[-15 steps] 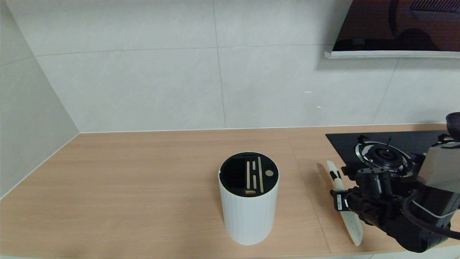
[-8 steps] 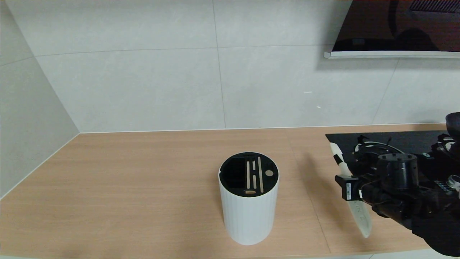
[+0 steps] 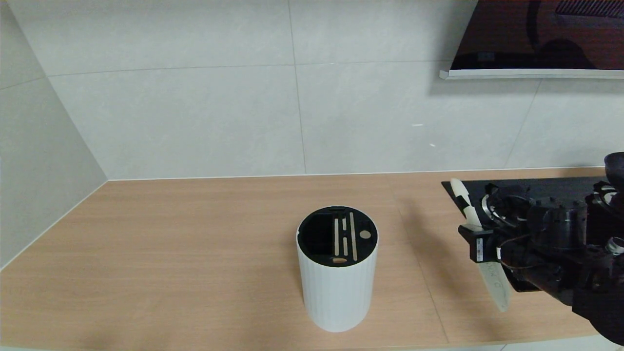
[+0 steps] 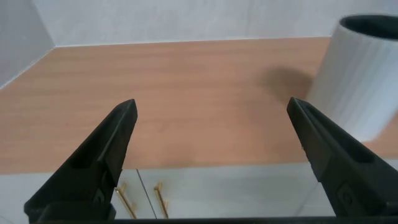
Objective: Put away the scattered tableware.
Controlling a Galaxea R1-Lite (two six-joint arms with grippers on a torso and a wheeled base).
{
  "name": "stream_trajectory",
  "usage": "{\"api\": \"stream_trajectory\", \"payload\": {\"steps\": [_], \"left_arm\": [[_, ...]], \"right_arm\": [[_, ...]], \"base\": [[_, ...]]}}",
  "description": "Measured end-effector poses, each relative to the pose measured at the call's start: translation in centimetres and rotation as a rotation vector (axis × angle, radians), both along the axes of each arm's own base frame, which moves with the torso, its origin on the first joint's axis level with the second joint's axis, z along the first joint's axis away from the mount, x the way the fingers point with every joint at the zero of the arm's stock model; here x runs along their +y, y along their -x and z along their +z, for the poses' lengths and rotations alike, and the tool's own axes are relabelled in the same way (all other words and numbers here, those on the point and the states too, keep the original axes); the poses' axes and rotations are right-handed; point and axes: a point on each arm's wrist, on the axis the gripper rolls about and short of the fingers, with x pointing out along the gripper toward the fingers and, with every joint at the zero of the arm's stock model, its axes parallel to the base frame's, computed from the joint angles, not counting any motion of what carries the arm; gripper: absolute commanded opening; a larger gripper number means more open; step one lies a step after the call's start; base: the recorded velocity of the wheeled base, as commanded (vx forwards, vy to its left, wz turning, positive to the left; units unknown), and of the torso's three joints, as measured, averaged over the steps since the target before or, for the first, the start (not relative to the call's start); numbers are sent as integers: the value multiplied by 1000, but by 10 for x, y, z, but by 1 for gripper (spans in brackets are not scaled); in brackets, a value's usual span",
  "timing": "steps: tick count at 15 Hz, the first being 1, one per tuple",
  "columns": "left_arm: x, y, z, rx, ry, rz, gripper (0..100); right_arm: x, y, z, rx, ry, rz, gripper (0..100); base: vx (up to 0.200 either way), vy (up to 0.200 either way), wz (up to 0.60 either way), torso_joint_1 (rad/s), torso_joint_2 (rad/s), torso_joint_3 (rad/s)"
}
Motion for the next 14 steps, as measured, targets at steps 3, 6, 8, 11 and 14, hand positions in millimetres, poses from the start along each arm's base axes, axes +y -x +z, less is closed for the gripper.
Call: {"api": "stream_trajectory", "payload": {"steps": [3, 6, 8, 11, 14], "left_arm": [[-4, -4, 26, 59, -3, -174, 100], [-7, -25, 66, 145, 13, -312, 100], [-8, -49, 95, 192, 23, -361, 100], [-18, -101, 132, 227, 45, -486, 100], [-41, -147, 147, 220, 63, -608, 100]], "right_arm": [[7, -14, 19, -32, -4, 11, 0], [20, -31, 52, -71, -16, 34, 0], [31, -35, 77, -121, -35, 67, 0], [54, -30, 105, -195, -68, 137, 0], [73, -16, 115, -210, -83, 203, 0]], "base": [[0, 0, 0, 0, 0, 0], [0, 0, 0, 0, 0, 0], [0, 0, 0, 0, 0, 0], [0, 0, 0, 0, 0, 0], [0, 0, 0, 0, 0, 0]]}}
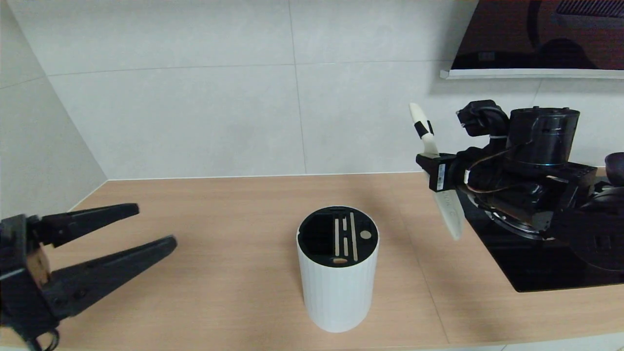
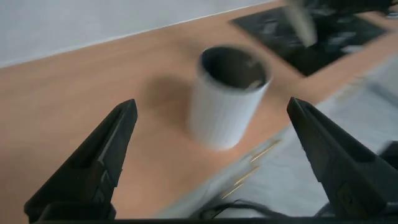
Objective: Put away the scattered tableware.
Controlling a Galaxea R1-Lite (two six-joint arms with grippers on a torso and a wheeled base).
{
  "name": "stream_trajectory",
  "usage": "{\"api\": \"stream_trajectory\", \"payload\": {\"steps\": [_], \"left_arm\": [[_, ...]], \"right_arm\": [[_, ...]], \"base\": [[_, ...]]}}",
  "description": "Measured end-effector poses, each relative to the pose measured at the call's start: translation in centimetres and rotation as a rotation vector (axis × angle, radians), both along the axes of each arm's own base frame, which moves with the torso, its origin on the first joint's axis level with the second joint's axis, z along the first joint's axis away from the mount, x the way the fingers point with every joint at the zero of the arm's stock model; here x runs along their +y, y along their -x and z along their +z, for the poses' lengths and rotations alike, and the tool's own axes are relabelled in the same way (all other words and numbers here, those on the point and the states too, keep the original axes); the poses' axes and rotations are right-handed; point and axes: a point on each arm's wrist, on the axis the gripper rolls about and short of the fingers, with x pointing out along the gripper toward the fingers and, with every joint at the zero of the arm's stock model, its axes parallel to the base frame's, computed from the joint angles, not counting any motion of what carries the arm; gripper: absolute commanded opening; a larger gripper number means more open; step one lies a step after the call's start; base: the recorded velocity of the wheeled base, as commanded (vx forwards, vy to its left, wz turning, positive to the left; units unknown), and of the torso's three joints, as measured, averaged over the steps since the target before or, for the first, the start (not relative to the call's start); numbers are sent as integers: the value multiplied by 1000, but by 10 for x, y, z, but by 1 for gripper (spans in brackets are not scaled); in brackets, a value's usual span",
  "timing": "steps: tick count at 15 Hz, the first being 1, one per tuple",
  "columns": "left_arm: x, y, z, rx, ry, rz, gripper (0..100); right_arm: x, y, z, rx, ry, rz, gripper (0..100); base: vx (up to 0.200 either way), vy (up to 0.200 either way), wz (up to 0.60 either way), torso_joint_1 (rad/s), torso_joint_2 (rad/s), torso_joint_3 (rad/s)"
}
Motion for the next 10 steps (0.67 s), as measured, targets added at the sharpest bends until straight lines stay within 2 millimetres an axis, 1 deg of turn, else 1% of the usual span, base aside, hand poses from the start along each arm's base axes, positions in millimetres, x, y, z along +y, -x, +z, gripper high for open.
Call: {"api": "stream_trajectory", "payload": {"steps": [2, 3, 5, 7, 10], "left_arm": [[-18, -22, -3, 23, 36, -64, 100], [-25, -28, -8, 62, 43, -88, 100], [-36, -35, -15, 131, 57, -127, 100], [-51, -37, -18, 187, 106, -179, 100], [-72, -45, -18, 220, 247, -243, 100]], "right_arm": [[17, 19, 5, -10, -9, 71, 0], [25, 29, 6, -12, -11, 110, 0], [39, 45, 5, -9, -14, 173, 0], [53, 58, 1, 15, -42, 235, 0], [71, 71, -3, 44, -70, 302, 0]], "base": [[0, 0, 0, 0, 0, 0], [0, 0, 0, 0, 0, 0], [0, 0, 0, 0, 0, 0], [0, 0, 0, 0, 0, 0], [0, 0, 0, 0, 0, 0]]}}
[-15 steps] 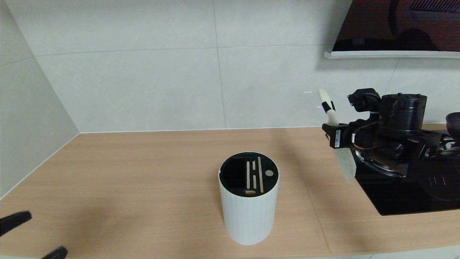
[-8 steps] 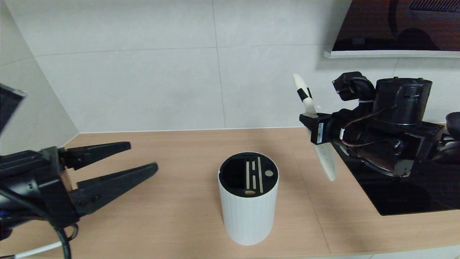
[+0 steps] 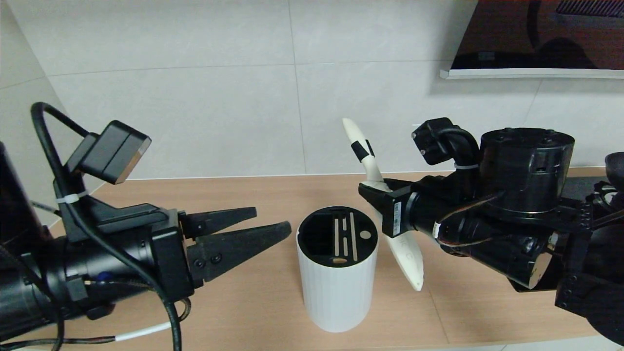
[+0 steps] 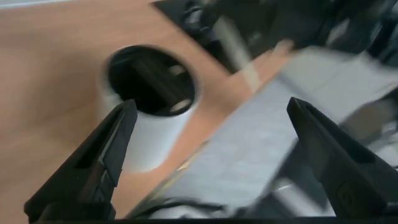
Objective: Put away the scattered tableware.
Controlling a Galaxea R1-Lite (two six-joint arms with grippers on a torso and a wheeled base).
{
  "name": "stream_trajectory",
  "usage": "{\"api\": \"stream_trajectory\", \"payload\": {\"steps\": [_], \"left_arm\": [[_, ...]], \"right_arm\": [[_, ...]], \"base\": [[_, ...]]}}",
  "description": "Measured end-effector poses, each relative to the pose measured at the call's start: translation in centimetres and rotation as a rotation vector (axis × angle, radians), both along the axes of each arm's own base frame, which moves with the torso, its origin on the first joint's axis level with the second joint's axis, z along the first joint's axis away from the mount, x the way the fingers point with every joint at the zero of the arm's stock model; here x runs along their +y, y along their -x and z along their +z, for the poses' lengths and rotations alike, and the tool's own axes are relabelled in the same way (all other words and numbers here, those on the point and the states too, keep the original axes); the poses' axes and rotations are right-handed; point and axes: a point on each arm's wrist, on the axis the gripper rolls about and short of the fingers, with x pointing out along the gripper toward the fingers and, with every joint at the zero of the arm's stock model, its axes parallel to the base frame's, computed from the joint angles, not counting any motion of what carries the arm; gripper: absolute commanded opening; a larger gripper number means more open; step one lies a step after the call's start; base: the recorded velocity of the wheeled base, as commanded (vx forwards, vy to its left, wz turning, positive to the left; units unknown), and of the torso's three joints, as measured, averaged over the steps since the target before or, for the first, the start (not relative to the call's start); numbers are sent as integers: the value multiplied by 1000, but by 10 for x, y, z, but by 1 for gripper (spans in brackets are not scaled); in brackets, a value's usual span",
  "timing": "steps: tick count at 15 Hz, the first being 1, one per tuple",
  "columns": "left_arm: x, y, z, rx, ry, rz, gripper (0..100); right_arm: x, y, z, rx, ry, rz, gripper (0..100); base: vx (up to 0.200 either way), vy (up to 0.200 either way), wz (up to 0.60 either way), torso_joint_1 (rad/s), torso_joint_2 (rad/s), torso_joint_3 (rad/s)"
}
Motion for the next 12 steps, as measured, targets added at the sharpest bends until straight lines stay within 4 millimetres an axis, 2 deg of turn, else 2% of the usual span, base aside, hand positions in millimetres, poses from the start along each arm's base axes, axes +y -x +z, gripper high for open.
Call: {"api": "stream_trajectory", "payload": {"steps": [7, 12], "left_arm": [[-26, -21, -7, 152, 205, -18, 100], [-36, -40, -7, 126, 285, 105, 100]], "right_arm": [[29, 16, -7, -5, -65, 88, 0], [38, 27, -12, 6, -57, 121, 0]], "base": [[0, 0, 0, 0, 0, 0], [0, 0, 0, 0, 0, 0]]}}
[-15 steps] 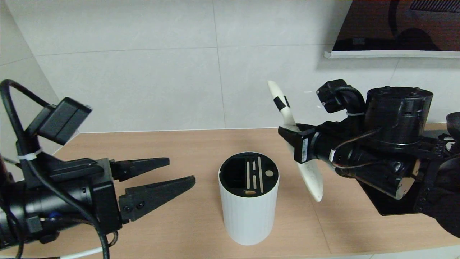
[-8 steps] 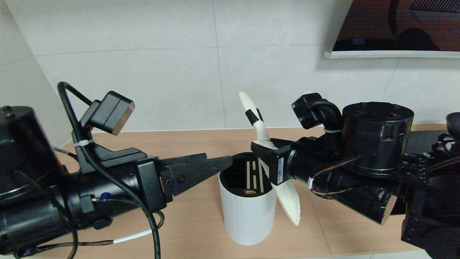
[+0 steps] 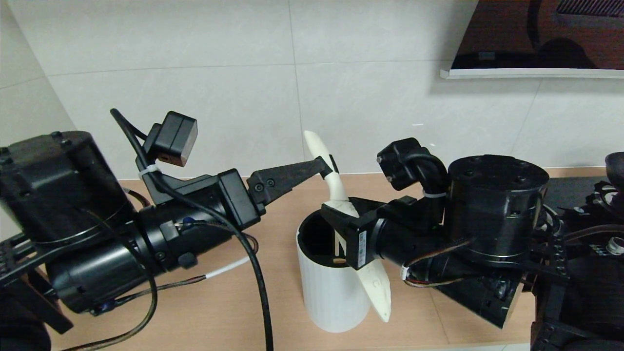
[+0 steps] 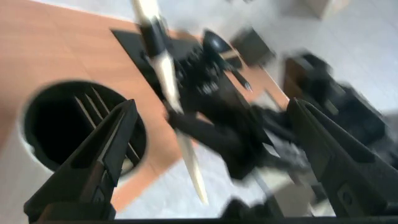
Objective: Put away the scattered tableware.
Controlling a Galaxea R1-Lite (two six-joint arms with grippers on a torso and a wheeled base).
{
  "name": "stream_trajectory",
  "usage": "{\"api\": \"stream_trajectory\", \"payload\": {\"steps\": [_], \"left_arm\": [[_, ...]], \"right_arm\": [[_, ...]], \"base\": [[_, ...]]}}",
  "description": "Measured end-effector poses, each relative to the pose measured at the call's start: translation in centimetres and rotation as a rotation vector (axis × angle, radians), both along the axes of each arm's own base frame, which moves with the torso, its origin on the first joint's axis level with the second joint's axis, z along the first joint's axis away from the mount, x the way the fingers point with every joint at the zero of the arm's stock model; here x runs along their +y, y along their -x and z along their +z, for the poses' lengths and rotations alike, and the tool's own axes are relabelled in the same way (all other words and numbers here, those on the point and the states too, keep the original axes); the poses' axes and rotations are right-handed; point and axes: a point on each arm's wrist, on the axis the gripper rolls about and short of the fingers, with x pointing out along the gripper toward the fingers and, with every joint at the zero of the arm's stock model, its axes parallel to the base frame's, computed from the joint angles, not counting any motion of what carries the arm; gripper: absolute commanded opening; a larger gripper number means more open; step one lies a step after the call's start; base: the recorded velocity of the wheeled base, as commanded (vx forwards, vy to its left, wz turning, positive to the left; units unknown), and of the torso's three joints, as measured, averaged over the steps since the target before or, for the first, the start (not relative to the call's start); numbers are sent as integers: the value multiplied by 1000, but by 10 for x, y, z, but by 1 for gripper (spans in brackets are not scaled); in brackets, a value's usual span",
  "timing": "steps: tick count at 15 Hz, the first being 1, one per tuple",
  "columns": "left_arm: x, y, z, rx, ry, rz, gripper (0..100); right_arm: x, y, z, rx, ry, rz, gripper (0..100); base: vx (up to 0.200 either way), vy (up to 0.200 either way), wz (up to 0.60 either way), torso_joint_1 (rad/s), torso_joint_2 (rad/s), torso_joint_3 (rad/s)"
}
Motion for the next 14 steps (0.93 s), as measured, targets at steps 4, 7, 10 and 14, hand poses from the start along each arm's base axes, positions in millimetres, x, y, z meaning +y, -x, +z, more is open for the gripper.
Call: {"api": "stream_trajectory", "payload": {"steps": [4, 7, 10, 14], "left_arm": [[-6, -10, -11, 16, -11, 21, 100], [-12, -13, -16, 26, -17, 20, 100], [-20, -16, -20, -3, 5, 30, 100], [-25, -20, -28, 11, -2, 27, 100]], "right_arm": [[5, 9, -2, 6, 6, 29, 0], [7, 13, -3, 7, 7, 44, 0], [9, 18, -4, 11, 12, 61, 0], [11, 23, -6, 14, 18, 79, 0]], "base": [[0, 0, 0, 0, 0, 0], [0, 0, 0, 0, 0, 0], [0, 0, 0, 0, 0, 0], [0, 0, 0, 0, 0, 0]]}}
